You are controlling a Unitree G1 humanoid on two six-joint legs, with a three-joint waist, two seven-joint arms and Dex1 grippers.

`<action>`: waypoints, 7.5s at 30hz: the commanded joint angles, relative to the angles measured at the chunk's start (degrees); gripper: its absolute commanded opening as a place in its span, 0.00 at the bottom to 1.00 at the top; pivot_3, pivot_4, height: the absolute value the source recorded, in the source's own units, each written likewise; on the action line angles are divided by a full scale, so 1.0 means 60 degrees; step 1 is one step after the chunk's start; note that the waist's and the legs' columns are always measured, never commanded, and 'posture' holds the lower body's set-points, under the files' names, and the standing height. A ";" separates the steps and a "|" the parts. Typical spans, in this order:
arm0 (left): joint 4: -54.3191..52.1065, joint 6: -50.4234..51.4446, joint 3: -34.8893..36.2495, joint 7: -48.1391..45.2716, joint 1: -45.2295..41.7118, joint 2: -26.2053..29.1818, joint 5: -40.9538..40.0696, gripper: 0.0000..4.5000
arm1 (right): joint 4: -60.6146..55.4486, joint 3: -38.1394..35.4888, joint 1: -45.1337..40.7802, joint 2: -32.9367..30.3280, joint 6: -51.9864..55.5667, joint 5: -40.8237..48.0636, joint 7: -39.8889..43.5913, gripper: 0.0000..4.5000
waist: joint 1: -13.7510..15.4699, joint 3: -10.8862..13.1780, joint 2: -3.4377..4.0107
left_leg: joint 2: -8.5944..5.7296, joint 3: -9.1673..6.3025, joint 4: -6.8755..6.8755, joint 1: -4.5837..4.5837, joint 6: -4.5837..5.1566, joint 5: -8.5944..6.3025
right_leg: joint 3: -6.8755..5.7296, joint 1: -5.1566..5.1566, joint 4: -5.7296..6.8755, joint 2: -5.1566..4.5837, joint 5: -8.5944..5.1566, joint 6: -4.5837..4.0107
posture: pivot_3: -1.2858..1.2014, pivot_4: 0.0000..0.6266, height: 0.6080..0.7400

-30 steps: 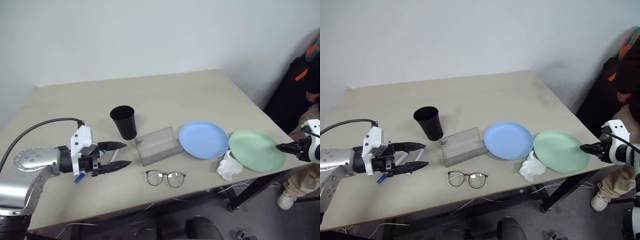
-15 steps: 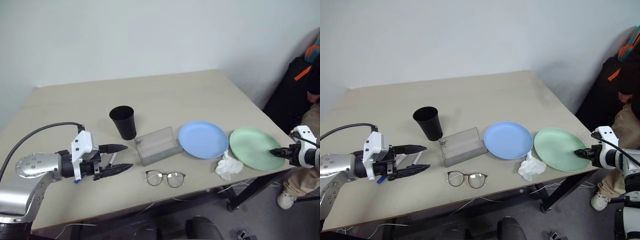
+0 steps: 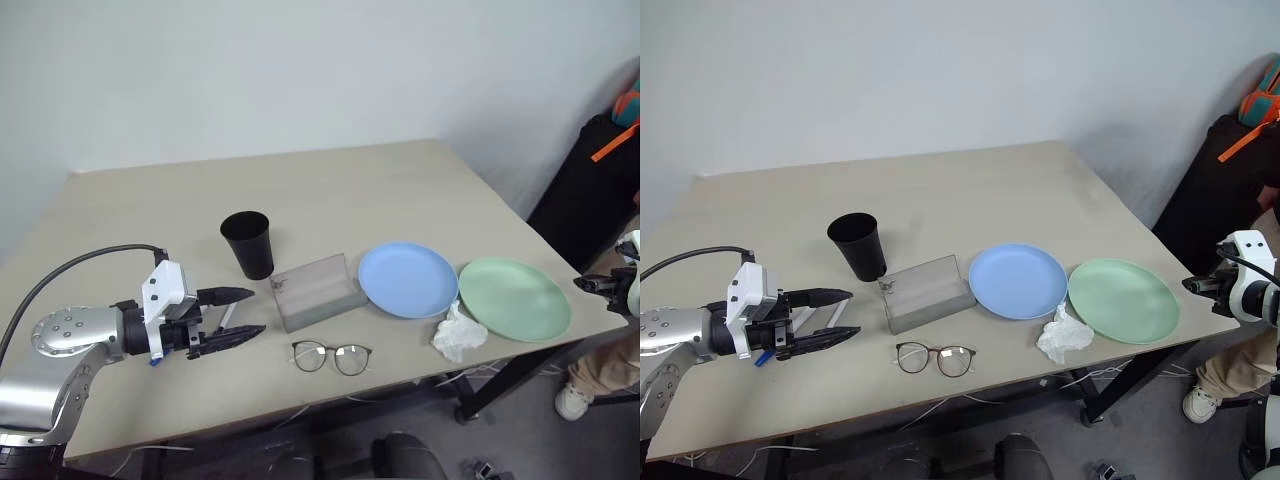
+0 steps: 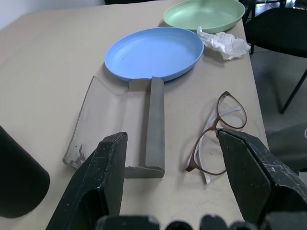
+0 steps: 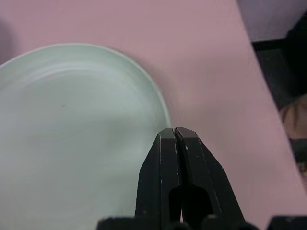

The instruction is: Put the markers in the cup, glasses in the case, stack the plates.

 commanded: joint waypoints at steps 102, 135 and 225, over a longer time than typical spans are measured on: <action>-0.0277 0.0060 0.0113 0.0918 -0.0016 -0.0297 0.0105 0.70 | -0.7105 0.1113 0.0581 0.1032 0.3617 0.2697 0.2045 0.82 | 0.0021 -0.0010 0.0077 | 0.0005 0.0012 -0.0070 -0.0107 -0.0051 0.0026 | -0.0064 -0.0032 -0.0143 0.0011 0.0015 0.0039 | 0.52 0.00 1.00; -0.0152 -0.0103 0.0056 0.0895 0.0148 -0.0431 0.0224 0.70 | -0.9106 0.3570 0.3431 0.0126 0.0196 -0.0237 0.1651 0.47 | 0.0025 -0.0005 0.0021 | 0.0014 0.0012 -0.0056 -0.0027 -0.0085 0.0005 | -0.0040 0.0007 -0.0127 0.0001 0.0007 0.0012 | 0.52 0.00 1.00; 0.5916 -0.3157 -0.6883 -0.4522 -0.7469 -0.2287 0.3700 0.70 | -1.0922 0.2260 0.1998 0.1049 0.1328 0.2187 0.2319 0.99 | 0.0040 -0.0015 0.0003 | 0.0000 0.0000 0.0069 -0.0135 0.0051 -0.0017 | -0.0055 -0.0019 -0.0131 0.0017 0.0071 0.0027 | 0.52 0.00 1.00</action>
